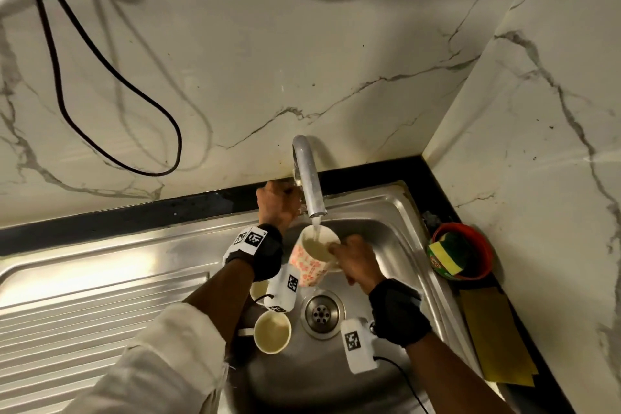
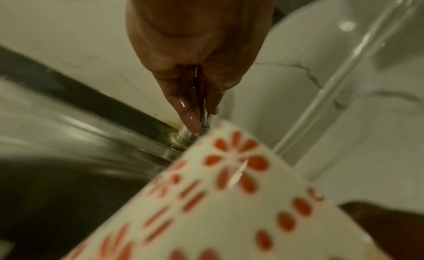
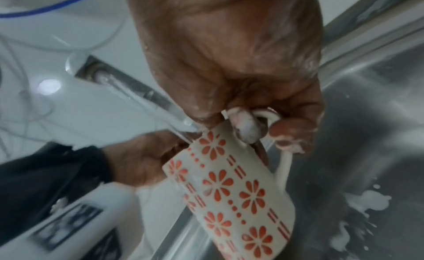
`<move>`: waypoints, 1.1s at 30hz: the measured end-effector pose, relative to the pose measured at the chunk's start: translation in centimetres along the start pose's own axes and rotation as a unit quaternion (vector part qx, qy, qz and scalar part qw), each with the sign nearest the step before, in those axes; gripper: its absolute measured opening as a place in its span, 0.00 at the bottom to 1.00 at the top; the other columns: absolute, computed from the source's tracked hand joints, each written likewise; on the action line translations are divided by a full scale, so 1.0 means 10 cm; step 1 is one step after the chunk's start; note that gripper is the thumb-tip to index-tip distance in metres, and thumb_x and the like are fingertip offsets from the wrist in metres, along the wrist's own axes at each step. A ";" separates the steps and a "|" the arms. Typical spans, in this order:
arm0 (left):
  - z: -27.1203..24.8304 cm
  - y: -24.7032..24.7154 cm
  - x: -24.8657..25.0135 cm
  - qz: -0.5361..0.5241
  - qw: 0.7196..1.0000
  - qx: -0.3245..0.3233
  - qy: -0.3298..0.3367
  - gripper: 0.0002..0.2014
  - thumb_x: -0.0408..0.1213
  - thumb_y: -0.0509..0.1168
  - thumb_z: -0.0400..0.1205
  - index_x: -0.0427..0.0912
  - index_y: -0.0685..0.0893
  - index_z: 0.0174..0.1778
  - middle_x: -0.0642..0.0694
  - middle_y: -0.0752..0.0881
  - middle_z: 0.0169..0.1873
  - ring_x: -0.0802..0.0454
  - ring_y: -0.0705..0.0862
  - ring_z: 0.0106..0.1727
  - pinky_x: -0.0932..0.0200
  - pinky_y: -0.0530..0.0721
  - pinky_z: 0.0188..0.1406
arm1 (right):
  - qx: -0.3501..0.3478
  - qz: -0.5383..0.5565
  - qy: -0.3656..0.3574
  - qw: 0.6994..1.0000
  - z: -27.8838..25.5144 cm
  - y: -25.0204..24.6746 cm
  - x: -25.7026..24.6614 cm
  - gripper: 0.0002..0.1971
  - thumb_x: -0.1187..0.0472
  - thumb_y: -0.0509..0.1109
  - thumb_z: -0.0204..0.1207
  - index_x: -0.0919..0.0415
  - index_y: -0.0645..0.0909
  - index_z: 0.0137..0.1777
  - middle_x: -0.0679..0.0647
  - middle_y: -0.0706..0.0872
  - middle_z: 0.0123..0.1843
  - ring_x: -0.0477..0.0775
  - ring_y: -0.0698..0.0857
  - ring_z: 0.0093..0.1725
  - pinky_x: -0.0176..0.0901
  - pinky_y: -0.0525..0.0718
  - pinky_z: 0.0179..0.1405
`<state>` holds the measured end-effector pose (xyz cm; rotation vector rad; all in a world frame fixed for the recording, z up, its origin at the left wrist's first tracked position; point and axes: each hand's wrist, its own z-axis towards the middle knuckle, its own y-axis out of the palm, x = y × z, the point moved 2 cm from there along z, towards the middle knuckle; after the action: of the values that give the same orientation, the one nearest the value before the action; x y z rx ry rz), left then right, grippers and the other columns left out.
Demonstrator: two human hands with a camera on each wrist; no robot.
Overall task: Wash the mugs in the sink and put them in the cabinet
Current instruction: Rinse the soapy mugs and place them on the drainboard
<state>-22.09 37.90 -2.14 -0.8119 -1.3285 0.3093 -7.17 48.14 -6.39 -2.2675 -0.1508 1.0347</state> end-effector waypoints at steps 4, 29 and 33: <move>-0.20 0.02 -0.11 -0.052 0.998 -0.022 -0.026 0.07 0.39 0.67 0.84 0.41 0.88 0.45 0.48 0.87 0.35 0.53 0.80 0.34 0.74 0.70 0.30 | 0.028 -0.017 -0.007 0.999 0.06 -0.06 -0.08 0.17 0.46 0.65 0.76 0.62 0.82 0.42 0.63 0.87 0.42 0.65 0.87 0.44 0.51 0.82 0.38; -0.96 0.17 -0.88 0.047 0.968 -0.204 -0.138 0.40 0.54 0.84 0.58 0.47 0.78 0.65 0.50 0.87 0.55 0.52 0.83 0.57 0.63 0.79 0.52 | -0.019 0.006 -0.105 0.994 0.24 0.22 -0.42 0.11 0.55 0.68 0.81 0.58 0.87 0.41 0.55 0.89 0.39 0.51 0.88 0.37 0.44 0.87 0.37; -0.99 0.15 -1.06 0.047 0.969 -0.195 -0.145 0.39 0.51 0.84 0.61 0.44 0.78 0.66 0.49 0.86 0.56 0.53 0.82 0.56 0.66 0.75 0.48 | -0.225 0.441 0.020 0.868 0.19 0.32 -0.50 0.14 0.62 0.57 0.88 0.62 0.80 0.43 0.52 0.79 0.25 0.41 0.72 0.15 0.28 0.64 0.12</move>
<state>-15.13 28.84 -11.16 -1.1963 -1.6566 0.2504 -12.39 44.85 -6.01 -2.8446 0.8292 1.5051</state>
